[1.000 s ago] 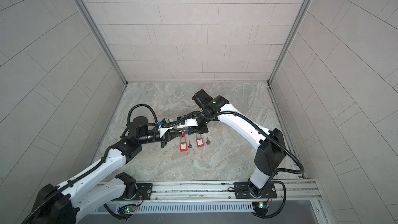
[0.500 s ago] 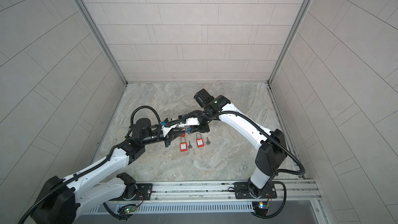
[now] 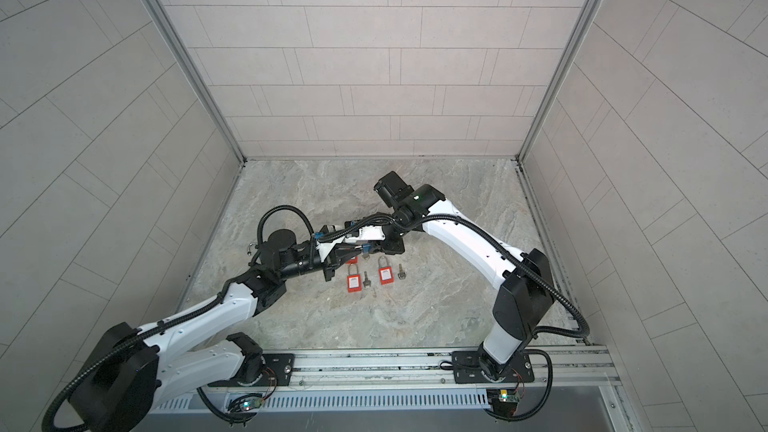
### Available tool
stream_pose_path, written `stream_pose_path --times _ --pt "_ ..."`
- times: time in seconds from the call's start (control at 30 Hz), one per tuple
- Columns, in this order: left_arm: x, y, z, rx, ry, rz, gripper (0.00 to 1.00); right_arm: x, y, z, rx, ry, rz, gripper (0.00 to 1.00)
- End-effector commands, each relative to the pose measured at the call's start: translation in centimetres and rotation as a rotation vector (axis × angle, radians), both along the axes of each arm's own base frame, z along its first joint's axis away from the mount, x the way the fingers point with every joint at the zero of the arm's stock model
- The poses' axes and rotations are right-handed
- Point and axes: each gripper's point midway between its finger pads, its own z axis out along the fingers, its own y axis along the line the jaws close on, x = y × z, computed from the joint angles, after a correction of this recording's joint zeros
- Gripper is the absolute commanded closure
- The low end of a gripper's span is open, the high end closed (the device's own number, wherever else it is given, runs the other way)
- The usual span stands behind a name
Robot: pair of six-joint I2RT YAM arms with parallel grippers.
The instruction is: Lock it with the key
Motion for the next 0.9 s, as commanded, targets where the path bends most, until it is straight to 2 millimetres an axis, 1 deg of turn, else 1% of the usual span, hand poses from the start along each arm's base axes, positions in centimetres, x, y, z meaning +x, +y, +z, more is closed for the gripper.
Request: stream_pose_path --times 0.0,0.1,0.17,0.23,0.33,0.43,0.53,0.67,0.87 --pt "-1.2 -1.0 2.9 -0.042 -0.095 -0.043 1.00 -1.5 4.2 5.1 0.202 -0.080 0.115 0.88" --pt "-1.5 0.0 2.9 0.010 -0.105 -0.021 1.00 -0.8 1.6 4.2 0.137 -0.075 0.053 0.71" --pt "-1.5 0.8 3.2 0.028 -0.109 -0.004 1.00 -0.7 -0.1 3.6 0.107 -0.076 0.023 0.64" --pt "-1.5 1.4 3.3 0.035 -0.107 0.008 1.00 -1.1 -1.5 3.1 0.081 -0.070 0.009 0.60" --pt "-1.7 1.7 3.6 0.042 -0.105 0.003 1.00 -2.2 -3.0 2.5 0.045 -0.073 0.024 0.58" --pt "-2.0 1.6 3.5 0.060 -0.101 -0.018 1.00 -2.4 -3.9 2.8 0.042 -0.077 0.003 0.57" --pt "-2.1 1.4 3.4 0.071 -0.101 -0.039 1.00 -2.3 -4.0 3.4 0.059 -0.092 -0.009 0.58" --pt "-2.3 1.3 3.5 0.084 -0.108 -0.059 1.00 -2.5 -3.1 4.1 0.105 -0.068 0.015 0.63" --pt "-2.4 1.1 3.6 0.090 -0.109 -0.074 1.00 -1.9 -2.0 3.4 0.092 -0.043 0.020 0.72"
